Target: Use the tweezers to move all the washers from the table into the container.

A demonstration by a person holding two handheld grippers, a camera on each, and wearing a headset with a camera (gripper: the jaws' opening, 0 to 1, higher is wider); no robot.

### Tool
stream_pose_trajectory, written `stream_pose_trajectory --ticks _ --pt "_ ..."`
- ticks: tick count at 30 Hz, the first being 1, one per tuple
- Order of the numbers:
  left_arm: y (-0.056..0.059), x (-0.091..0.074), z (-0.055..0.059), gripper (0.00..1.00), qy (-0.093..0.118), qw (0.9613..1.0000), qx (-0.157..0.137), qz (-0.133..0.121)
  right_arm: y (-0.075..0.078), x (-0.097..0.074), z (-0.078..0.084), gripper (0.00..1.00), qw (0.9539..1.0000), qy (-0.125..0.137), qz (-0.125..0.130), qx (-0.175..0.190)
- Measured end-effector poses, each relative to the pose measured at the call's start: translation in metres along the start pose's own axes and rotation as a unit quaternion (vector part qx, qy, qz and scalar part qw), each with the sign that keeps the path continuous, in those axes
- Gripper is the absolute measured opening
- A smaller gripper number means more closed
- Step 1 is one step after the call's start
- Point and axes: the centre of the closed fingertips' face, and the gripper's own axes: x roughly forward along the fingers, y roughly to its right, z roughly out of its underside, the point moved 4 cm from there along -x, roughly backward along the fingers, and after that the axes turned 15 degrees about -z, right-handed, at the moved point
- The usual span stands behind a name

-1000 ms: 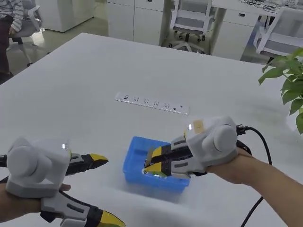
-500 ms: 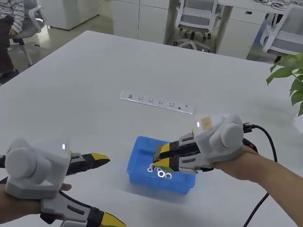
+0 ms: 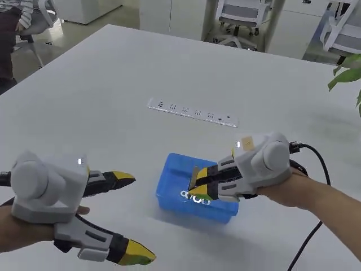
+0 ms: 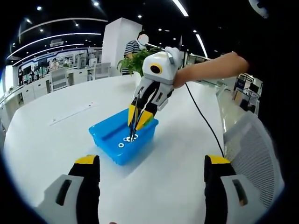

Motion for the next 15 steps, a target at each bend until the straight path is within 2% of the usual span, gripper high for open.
stream_pose_trajectory --ticks 15 --pt "-0.004 0.009 -0.002 0.95 -0.005 1.0000 0.005 0.000 0.010 0.008 0.008 0.09 0.9999 0.006 -0.002 0.013"
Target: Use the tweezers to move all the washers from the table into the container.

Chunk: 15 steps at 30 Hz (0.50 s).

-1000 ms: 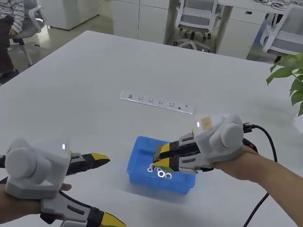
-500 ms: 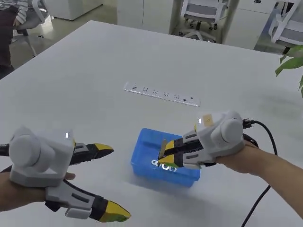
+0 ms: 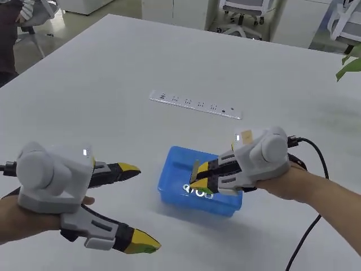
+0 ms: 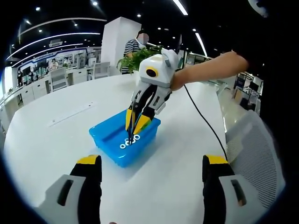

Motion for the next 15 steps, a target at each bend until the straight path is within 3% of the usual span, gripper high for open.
stream_pose_trajectory --ticks 7,11,15 --pt "-0.005 0.002 -0.002 0.92 0.002 0.9999 0.008 -0.010 0.004 0.005 0.002 0.09 1.0000 -0.004 -0.004 -0.002" --pt "-0.011 0.006 -0.010 0.83 0.009 0.9996 0.020 -0.016 0.006 0.007 0.002 0.09 1.0000 -0.004 -0.004 -0.002" --pt "-0.014 0.013 -0.023 0.75 0.023 0.9993 0.028 -0.007 0.006 0.009 0.004 0.09 1.0000 -0.007 -0.006 -0.001"
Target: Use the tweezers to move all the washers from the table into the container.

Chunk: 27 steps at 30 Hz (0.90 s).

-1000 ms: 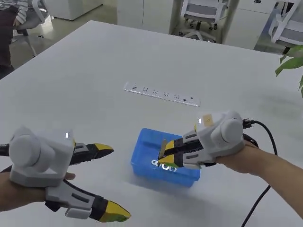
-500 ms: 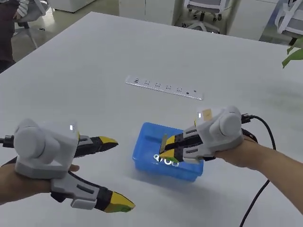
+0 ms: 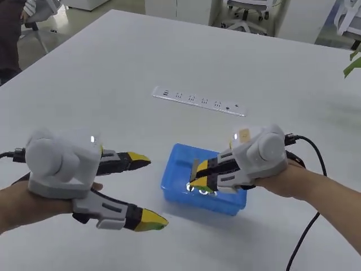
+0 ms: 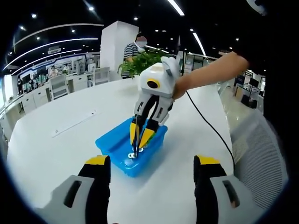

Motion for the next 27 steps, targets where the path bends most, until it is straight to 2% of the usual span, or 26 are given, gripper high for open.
stream_pose_trajectory --ticks 6,14,20,27 --pt "-0.009 0.016 -0.013 0.59 0.011 0.9993 0.034 0.010 0.000 0.000 0.004 0.09 1.0000 -0.006 0.001 -0.002" --pt "-0.009 0.035 -0.027 0.42 0.014 0.9975 0.065 0.024 0.001 -0.001 0.004 0.09 1.0000 -0.004 0.001 -0.004" --pt "-0.009 0.044 -0.030 0.29 0.013 0.9959 0.083 0.033 0.001 0.001 0.005 0.09 1.0000 -0.006 -0.002 -0.005" --pt "-0.012 0.055 -0.035 0.21 0.016 0.9933 0.105 0.046 0.001 0.002 0.005 0.09 1.0000 -0.006 -0.004 -0.006"
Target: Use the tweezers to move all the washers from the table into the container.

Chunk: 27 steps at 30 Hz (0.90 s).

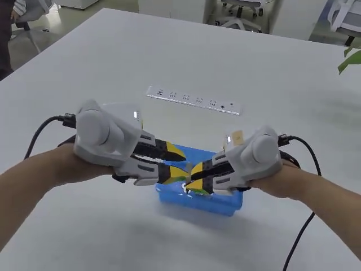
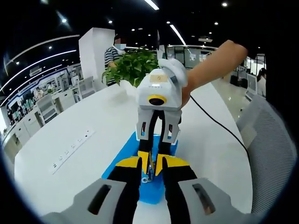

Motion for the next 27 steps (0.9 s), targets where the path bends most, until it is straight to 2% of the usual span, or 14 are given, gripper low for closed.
stream_pose_trajectory --ticks 10,17,27 --pt "-0.0021 0.0088 0.0071 0.06 -0.004 0.9998 0.015 0.013 -0.0004 0.0007 -0.0005 0.09 1.0000 0.001 0.000 0.000" --pt "-0.0048 0.0103 0.0083 0.06 -0.001 0.9997 0.020 0.014 -0.0001 0.0006 -0.0004 0.10 1.0000 0.000 0.000 0.000" --pt "0.0020 0.0104 0.0021 0.06 0.000 0.9994 0.029 0.017 -0.0007 0.0002 -0.0008 0.11 1.0000 -0.003 0.001 0.000"
